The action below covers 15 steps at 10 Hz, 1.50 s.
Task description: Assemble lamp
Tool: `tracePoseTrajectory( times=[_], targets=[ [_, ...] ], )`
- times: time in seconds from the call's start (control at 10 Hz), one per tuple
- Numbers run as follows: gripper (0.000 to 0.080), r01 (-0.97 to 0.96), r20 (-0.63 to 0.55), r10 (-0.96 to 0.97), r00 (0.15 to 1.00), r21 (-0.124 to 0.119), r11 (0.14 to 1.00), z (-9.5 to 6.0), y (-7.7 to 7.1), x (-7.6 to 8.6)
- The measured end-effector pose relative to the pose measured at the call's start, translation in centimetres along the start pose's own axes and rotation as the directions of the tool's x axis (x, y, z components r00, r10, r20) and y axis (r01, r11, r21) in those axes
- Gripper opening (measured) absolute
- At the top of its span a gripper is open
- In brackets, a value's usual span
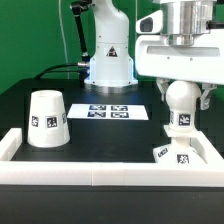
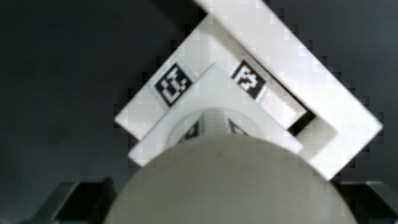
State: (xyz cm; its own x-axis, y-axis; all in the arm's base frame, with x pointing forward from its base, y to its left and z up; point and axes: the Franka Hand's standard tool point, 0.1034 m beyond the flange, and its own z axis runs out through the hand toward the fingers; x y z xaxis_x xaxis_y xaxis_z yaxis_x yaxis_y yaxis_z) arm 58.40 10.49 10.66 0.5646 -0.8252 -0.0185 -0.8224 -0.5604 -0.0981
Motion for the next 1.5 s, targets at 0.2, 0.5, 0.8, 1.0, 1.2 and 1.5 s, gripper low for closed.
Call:
tracePoseTrajectory(
  times=[0.2,0.5,0.8,1.0,1.2,1.5],
  targets=[
    [0.0579,-0.117,0.004,0.117,0.993,0.004,0.993,-0.1,-0.3,-0.4],
    [0.0579,-0.263,0.008,0.263,0.965,0.007,0.965,-0.2,-0.3,-0.4],
    [0.0641,-0.268,0.009,0.268,0.963,0.006,0.963,-0.1,-0.3,-0.5],
    [0.0688,-0.263,0.013,0.263,0.965,0.007,0.965,0.0,-0.4,-0.6],
    [0.0697,-0.244,0.014,0.244,0.970,0.006,0.970,0.0,-0.4,-0.8],
    [0.0699,-0.020,0.000,0.020,1.000,-0.008,1.000,-1.2,0.7,-3.9]
  ],
)
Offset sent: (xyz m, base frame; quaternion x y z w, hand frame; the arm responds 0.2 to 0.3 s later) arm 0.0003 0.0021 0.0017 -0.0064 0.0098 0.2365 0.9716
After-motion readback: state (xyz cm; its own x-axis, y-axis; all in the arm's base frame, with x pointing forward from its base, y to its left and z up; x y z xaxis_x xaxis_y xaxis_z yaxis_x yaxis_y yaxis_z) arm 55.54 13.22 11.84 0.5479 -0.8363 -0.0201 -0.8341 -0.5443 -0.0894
